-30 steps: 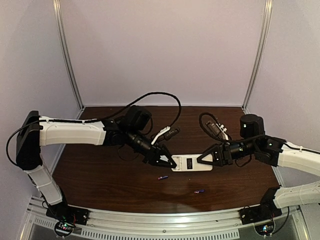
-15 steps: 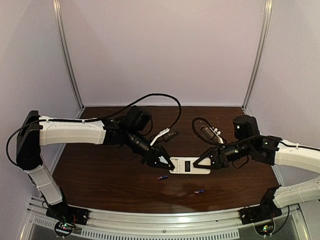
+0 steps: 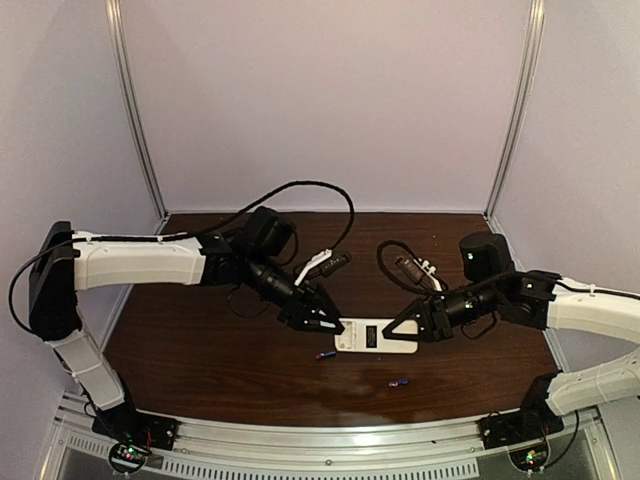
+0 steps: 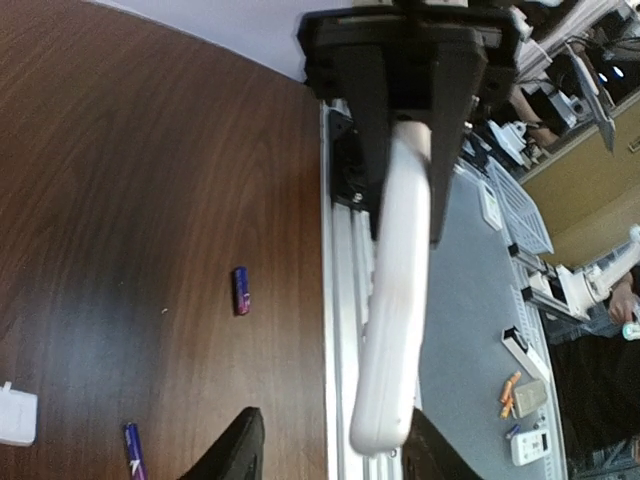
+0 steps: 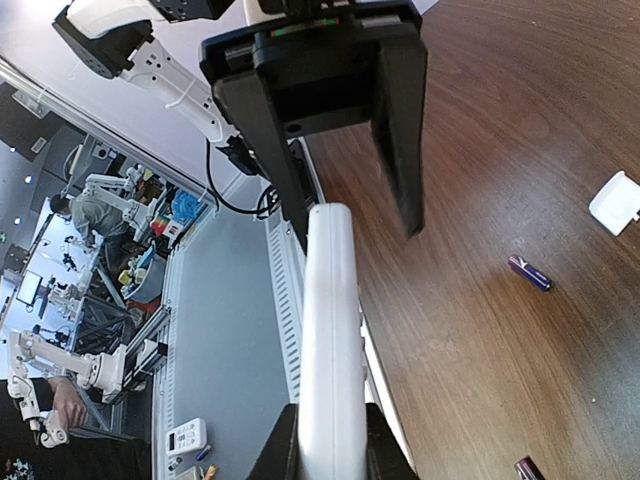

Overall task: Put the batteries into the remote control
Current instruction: Pass from the left arm to the right, then pick up the battery from the center of the board.

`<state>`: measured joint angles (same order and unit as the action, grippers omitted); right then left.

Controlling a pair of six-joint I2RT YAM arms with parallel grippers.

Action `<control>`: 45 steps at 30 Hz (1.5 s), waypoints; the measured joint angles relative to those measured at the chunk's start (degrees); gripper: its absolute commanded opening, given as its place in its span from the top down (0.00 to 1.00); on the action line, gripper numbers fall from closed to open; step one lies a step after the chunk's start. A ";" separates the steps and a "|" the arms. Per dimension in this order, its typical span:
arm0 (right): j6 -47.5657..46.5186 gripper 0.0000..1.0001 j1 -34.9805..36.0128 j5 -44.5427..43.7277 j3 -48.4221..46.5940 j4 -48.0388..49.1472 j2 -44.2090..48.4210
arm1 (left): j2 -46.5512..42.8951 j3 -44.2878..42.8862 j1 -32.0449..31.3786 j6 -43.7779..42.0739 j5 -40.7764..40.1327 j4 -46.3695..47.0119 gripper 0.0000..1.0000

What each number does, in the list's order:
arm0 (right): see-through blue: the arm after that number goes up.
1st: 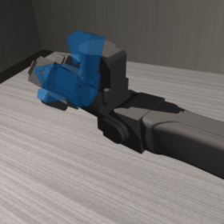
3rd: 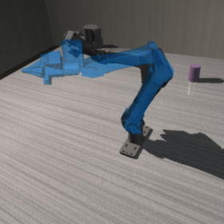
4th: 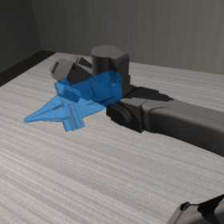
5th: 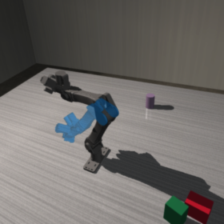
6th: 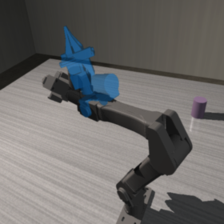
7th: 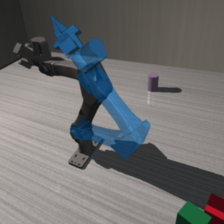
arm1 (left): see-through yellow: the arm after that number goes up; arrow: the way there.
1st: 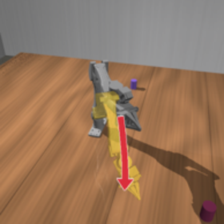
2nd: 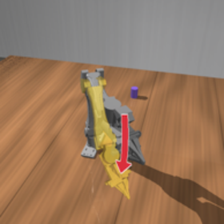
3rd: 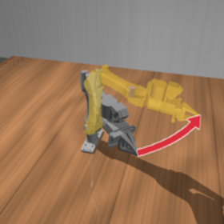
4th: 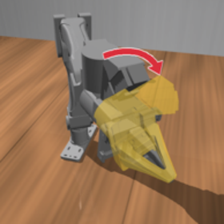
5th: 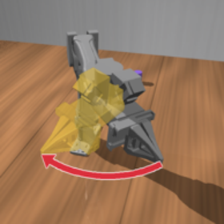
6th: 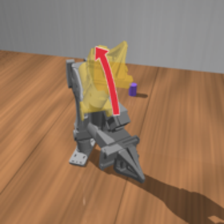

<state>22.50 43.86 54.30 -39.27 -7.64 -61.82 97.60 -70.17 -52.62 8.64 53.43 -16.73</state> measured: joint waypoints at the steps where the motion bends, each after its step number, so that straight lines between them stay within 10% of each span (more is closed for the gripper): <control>1: 0.07 1.00 -0.02 -0.57 -0.11 -0.59 0.00 | -0.76 0.61 0.50 -0.13 -1.57 0.68 0.36; 5: 0.72 1.00 -2.12 -2.75 -0.63 -1.53 0.15 | -7.85 5.29 3.37 0.57 -10.67 2.25 0.29; 10: 2.86 1.00 -10.21 -5.68 -0.44 -1.51 1.09 | -12.57 6.71 4.28 0.02 -22.95 1.79 0.47; 21: 5.35 1.00 -20.92 -7.93 3.96 -1.53 1.53 | 3.34 -1.70 -2.67 -4.26 -41.07 -12.31 0.59; 45: 6.38 1.00 -21.77 -9.68 5.92 -1.77 2.93 | 22.18 -18.38 -7.91 -10.95 -47.08 -26.12 0.74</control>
<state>28.88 22.09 44.62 -33.34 -9.41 -58.89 119.79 -88.55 -60.53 -2.31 6.35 -42.85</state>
